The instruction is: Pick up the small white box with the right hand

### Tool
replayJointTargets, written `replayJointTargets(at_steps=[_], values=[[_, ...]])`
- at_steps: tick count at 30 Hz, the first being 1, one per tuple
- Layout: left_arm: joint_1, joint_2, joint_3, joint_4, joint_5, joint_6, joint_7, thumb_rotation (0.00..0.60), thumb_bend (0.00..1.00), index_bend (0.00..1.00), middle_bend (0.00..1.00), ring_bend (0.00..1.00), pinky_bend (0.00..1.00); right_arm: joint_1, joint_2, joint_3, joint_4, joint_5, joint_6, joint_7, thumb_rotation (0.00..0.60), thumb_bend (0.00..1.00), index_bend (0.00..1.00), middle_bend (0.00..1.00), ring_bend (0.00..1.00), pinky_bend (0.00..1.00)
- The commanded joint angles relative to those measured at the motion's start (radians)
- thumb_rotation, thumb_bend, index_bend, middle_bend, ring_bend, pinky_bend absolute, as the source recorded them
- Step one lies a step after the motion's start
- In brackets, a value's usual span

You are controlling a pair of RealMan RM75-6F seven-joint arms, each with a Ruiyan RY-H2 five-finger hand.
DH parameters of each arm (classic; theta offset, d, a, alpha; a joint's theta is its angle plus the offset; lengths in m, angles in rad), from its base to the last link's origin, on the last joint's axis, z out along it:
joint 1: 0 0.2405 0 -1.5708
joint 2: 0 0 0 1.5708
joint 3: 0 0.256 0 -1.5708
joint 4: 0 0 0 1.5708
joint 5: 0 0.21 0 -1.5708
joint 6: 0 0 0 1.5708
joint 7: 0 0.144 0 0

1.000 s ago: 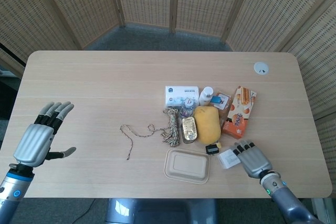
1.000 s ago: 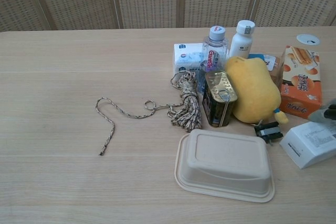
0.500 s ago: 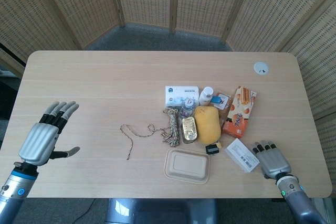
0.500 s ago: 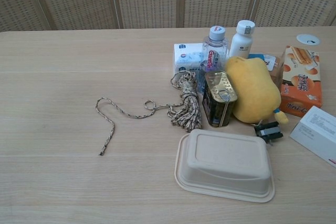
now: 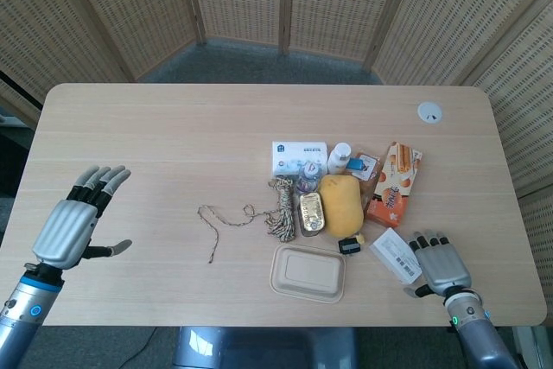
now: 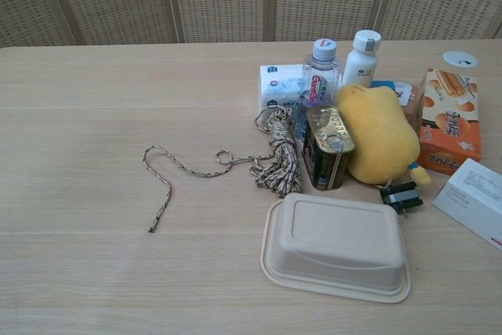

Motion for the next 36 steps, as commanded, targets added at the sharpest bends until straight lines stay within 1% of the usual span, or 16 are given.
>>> replayJointTargets(at_steps=[1,6,14,23,26,34,36], values=[[-0.001,0.003,0.001,0.002,0.003,0.0,-0.003,0.6,0.15,0.0,0.0,0.0,0.0,-0.002,-0.05,0.023,0.02,0.023,0.026,-0.005,0.385,0.14,0.0,0.0,0.0,0.0],[0.002,0.011,0.0,0.003,0.006,0.009,-0.011,0.6,0.15,0.0,0.0,0.0,0.0,-0.002,-0.107,0.043,0.064,0.045,0.041,0.004,0.385,0.14,0.0,0.0,0.0,0.0],[0.011,0.015,0.007,0.002,0.011,0.02,-0.016,0.6,0.15,0.0,0.0,0.0,0.0,-0.01,-0.151,0.082,0.13,0.098,0.051,0.057,0.387,0.13,0.0,0.0,0.0,0.0],[0.005,0.017,0.003,-0.002,0.01,0.015,-0.01,0.6,0.15,0.0,0.0,0.0,0.0,-0.03,-0.191,0.091,0.172,0.139,0.06,0.091,0.387,0.14,0.0,0.0,0.0,0.0],[0.003,0.016,0.004,-0.003,0.009,0.013,-0.007,0.6,0.15,0.0,0.0,0.0,0.0,-0.032,-0.206,0.095,0.206,0.156,0.046,0.105,0.391,0.14,0.0,0.0,0.0,0.0],[0.012,0.027,0.007,-0.013,0.011,0.027,-0.001,0.6,0.15,0.0,0.0,0.0,0.0,-0.019,-0.239,0.118,0.31,0.221,-0.037,0.144,0.459,0.14,0.0,0.0,0.0,0.0],[0.015,0.029,0.007,-0.016,0.013,0.033,0.001,0.6,0.15,0.0,0.0,0.0,0.0,-0.016,-0.253,0.125,0.337,0.231,-0.054,0.158,0.492,0.14,0.0,0.0,0.0,0.0]])
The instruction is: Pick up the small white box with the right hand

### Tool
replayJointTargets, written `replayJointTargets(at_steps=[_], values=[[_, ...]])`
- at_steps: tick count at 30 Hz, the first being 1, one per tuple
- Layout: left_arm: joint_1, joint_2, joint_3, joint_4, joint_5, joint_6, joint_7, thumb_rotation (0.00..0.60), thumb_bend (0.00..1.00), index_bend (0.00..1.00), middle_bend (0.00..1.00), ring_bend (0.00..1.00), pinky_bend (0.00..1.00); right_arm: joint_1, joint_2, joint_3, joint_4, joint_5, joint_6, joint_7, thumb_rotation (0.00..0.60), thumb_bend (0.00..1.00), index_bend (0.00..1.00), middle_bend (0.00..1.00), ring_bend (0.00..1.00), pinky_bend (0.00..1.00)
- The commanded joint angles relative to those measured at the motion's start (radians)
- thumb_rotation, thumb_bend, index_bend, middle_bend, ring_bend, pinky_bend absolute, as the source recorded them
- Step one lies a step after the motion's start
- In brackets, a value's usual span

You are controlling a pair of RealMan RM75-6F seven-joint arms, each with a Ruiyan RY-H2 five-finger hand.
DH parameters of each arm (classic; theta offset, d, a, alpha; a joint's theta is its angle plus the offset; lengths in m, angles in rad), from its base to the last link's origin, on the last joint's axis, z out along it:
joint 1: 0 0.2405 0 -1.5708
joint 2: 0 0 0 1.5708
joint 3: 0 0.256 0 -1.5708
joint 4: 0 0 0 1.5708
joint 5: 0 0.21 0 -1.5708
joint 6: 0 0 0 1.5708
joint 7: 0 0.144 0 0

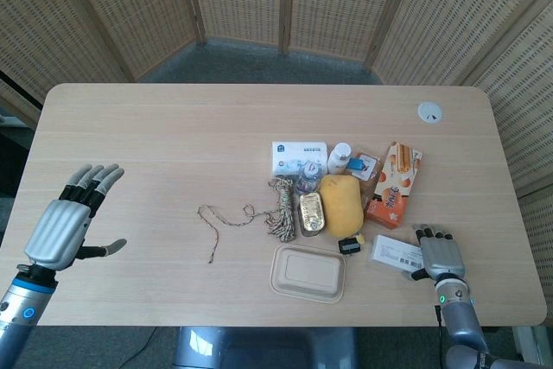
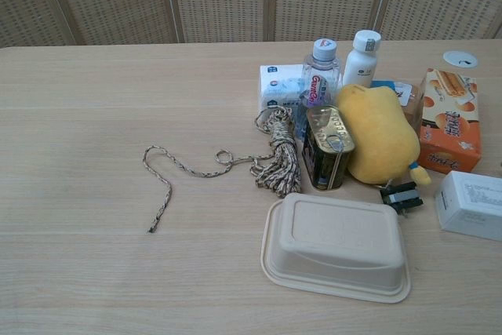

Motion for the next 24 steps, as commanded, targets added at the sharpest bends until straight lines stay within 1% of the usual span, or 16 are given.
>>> replayJointTargets(at_steps=[1,2,3,4,6,7,8,10,11,13,14,17,20,24], values=[[0.004,0.004,0.0,-0.004,0.003,0.007,0.003,0.6,0.15,0.0,0.0,0.0,0.0,0.007,-0.023,0.015,0.04,0.018,-0.03,0.026,0.531,0.14,0.0,0.0,0.0,0.0],[0.006,0.006,0.001,-0.006,0.005,0.011,0.005,0.6,0.15,0.0,0.0,0.0,0.0,0.007,-0.028,0.019,0.048,0.01,-0.035,0.039,0.565,0.14,0.0,0.0,0.0,0.0],[0.008,0.007,0.001,-0.008,0.006,0.013,0.006,0.6,0.15,0.0,0.0,0.0,0.0,0.005,-0.03,0.021,0.053,-0.001,-0.036,0.049,0.584,0.14,0.0,0.0,0.0,0.0],[0.009,0.008,0.001,-0.01,0.007,0.016,0.007,0.6,0.16,0.0,0.0,0.0,0.0,0.003,-0.033,0.024,0.057,-0.012,-0.035,0.061,0.6,0.14,0.0,0.0,0.02,0.03],[0.012,0.009,0.002,-0.013,0.009,0.02,0.01,0.6,0.15,0.0,0.0,0.0,0.0,-0.003,-0.035,0.028,0.062,-0.04,-0.031,0.088,0.6,0.14,0.0,0.01,0.15,0.15],[0.012,0.009,0.001,-0.013,0.008,0.021,0.011,0.6,0.15,0.0,0.0,0.0,0.0,-0.006,-0.035,0.028,0.064,-0.054,-0.028,0.096,0.6,0.14,0.0,0.04,0.26,0.24],[0.012,0.009,0.001,-0.014,0.008,0.021,0.013,0.6,0.15,0.0,0.0,0.0,0.0,-0.008,-0.036,0.029,0.066,-0.069,-0.024,0.105,0.6,0.14,0.0,0.1,0.36,0.3],[0.009,0.005,0.0,-0.014,0.004,0.017,0.015,0.6,0.15,0.0,0.0,0.0,0.0,-0.015,-0.036,0.03,0.068,-0.101,-0.018,0.129,0.6,0.14,0.03,0.24,0.5,0.38],[0.007,0.003,-0.001,-0.014,0.002,0.014,0.017,0.6,0.15,0.0,0.0,0.0,0.0,-0.018,-0.036,0.032,0.068,-0.115,-0.016,0.141,0.6,0.14,0.06,0.3,0.55,0.41],[0.004,-0.001,-0.002,-0.014,-0.001,0.009,0.021,0.6,0.15,0.0,0.0,0.0,0.0,-0.023,-0.037,0.033,0.071,-0.135,-0.012,0.155,0.6,0.14,0.11,0.38,0.62,0.45],[0.003,-0.003,-0.003,-0.013,-0.003,0.007,0.023,0.6,0.15,0.0,0.0,0.0,0.0,-0.025,-0.038,0.034,0.072,-0.143,-0.01,0.161,0.6,0.14,0.13,0.41,0.64,0.47],[-0.001,-0.004,-0.004,-0.013,-0.01,0.001,0.027,0.6,0.15,0.0,0.0,0.0,0.0,-0.03,-0.035,0.04,0.072,-0.161,-0.008,0.182,0.6,0.14,0.16,0.44,0.67,0.49],[-0.001,-0.004,-0.006,-0.014,-0.016,0.0,0.028,0.6,0.15,0.0,0.0,0.0,0.0,-0.034,-0.024,0.047,0.063,-0.184,0.001,0.195,0.6,0.14,0.18,0.46,0.68,0.5],[0.001,-0.003,-0.003,-0.014,-0.018,0.001,0.029,0.6,0.15,0.0,0.0,0.0,0.0,-0.032,0.016,0.067,0.023,-0.225,0.023,0.208,0.6,0.14,0.21,0.49,0.7,0.51]])
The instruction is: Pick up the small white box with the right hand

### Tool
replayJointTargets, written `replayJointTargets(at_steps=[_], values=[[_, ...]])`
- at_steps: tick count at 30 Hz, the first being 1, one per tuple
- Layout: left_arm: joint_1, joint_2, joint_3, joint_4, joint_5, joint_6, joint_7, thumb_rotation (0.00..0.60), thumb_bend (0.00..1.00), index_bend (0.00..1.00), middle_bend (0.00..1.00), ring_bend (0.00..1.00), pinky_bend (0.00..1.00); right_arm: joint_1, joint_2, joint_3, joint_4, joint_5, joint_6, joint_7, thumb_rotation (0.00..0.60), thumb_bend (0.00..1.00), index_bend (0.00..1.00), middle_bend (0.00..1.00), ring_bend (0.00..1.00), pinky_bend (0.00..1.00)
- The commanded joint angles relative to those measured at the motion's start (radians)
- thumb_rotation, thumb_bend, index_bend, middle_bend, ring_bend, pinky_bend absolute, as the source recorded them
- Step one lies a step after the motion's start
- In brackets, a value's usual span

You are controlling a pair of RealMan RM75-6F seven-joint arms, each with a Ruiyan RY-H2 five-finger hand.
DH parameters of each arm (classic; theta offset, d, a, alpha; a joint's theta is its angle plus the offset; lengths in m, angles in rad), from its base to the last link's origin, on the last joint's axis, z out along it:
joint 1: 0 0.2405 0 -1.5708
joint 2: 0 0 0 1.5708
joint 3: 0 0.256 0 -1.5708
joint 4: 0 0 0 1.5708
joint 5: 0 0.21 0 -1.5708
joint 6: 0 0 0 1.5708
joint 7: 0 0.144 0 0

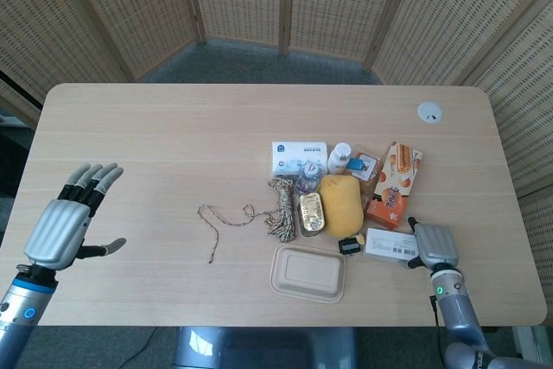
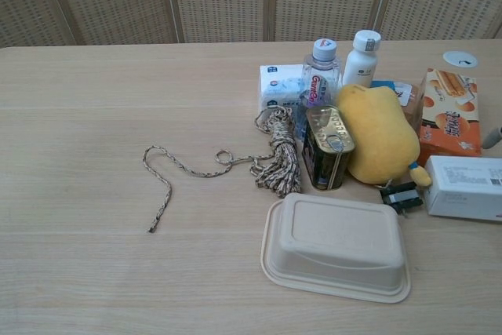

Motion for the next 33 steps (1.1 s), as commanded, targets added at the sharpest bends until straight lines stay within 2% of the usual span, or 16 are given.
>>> replayJointTargets(at_steps=[1,7,11,21,29,33], values=[[0.002,0.0,0.001,0.0,0.0,0.001,-0.001,0.6,0.15,0.0,0.0,0.0,0.0,0.0,0.035,0.021,-0.037,-0.032,0.02,0.017,0.6,0.14,0.22,0.5,0.71,0.51],[0.007,0.0,0.007,-0.001,0.0,0.004,-0.003,0.6,0.15,0.0,0.0,0.0,0.0,0.001,0.117,0.068,-0.116,-0.083,0.043,0.068,0.6,0.15,0.26,0.55,0.76,0.53],[0.015,0.007,0.01,-0.006,0.006,0.015,-0.001,0.6,0.15,0.0,0.0,0.0,0.0,0.002,0.183,0.119,-0.164,-0.11,0.034,0.16,0.6,0.14,0.27,0.56,0.77,0.54],[0.041,0.021,0.025,-0.022,0.021,0.042,0.004,0.6,0.15,0.0,0.0,0.0,0.0,0.022,0.312,0.235,-0.237,-0.122,0.021,0.298,0.6,0.15,0.27,0.56,0.78,0.55],[0.059,0.022,0.037,-0.034,0.04,0.058,0.009,0.6,0.15,0.0,0.0,0.0,0.0,0.039,0.385,0.289,-0.276,-0.134,0.022,0.342,0.6,0.14,0.28,0.57,0.79,0.55],[0.071,0.024,0.044,-0.041,0.056,0.073,0.012,0.6,0.15,0.0,0.0,0.0,0.0,0.045,0.406,0.299,-0.286,-0.137,0.024,0.349,0.6,0.14,0.29,0.57,0.8,0.55]])
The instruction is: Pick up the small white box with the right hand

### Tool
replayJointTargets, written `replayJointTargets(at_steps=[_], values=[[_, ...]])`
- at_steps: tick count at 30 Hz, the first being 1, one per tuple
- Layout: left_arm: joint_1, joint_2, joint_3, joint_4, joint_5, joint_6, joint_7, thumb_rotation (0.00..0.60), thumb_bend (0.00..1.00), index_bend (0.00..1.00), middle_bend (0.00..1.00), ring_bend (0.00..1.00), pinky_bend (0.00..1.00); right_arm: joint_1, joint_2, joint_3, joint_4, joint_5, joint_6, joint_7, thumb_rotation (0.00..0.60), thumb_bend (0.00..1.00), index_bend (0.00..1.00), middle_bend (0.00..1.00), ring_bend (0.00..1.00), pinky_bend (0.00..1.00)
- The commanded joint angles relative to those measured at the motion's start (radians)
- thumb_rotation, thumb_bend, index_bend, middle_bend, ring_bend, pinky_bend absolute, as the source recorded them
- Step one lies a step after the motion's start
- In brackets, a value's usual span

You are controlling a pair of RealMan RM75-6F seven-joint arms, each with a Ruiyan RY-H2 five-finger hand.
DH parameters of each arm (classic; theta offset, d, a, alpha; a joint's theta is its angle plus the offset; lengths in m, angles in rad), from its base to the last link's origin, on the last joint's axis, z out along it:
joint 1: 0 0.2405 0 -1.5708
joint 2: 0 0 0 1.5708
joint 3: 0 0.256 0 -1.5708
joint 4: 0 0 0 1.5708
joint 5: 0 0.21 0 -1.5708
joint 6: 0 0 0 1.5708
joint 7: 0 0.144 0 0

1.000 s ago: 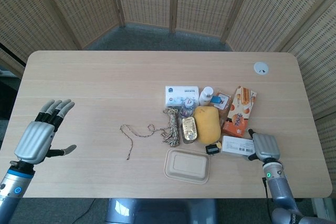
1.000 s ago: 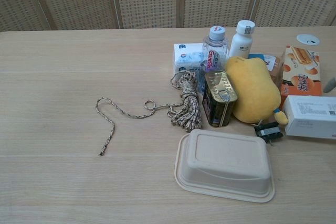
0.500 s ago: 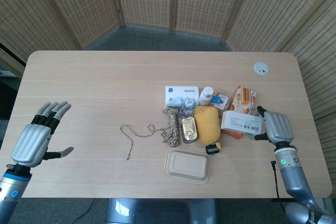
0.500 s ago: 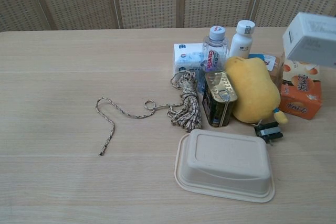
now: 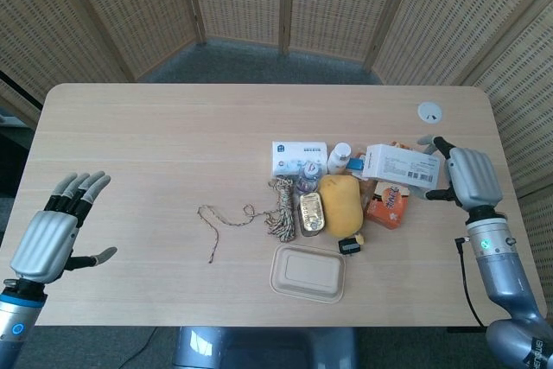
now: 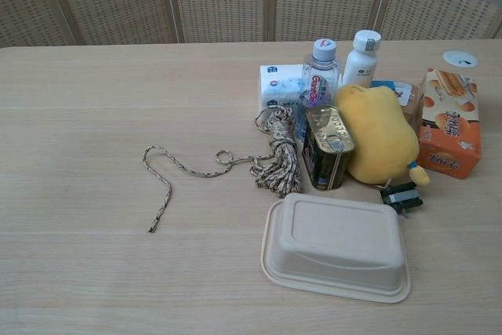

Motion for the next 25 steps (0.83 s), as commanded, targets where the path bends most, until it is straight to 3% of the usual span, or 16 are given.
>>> replayJointTargets(at_steps=[1,25], values=[[0.009,0.001,0.006,-0.004,0.011,0.009,0.003,0.6,0.15,0.0,0.0,0.0,0.0,0.005,0.012,0.006,-0.008,-0.001,-0.001,0.007,0.6,0.14,0.29,0.57,0.8,0.55],[0.036,0.004,0.023,0.002,0.028,0.012,0.005,0.6,0.15,0.0,0.0,0.0,0.0,0.015,0.024,-0.01,-0.012,0.009,0.006,0.02,0.6,0.15,0.29,0.58,0.82,0.55]])
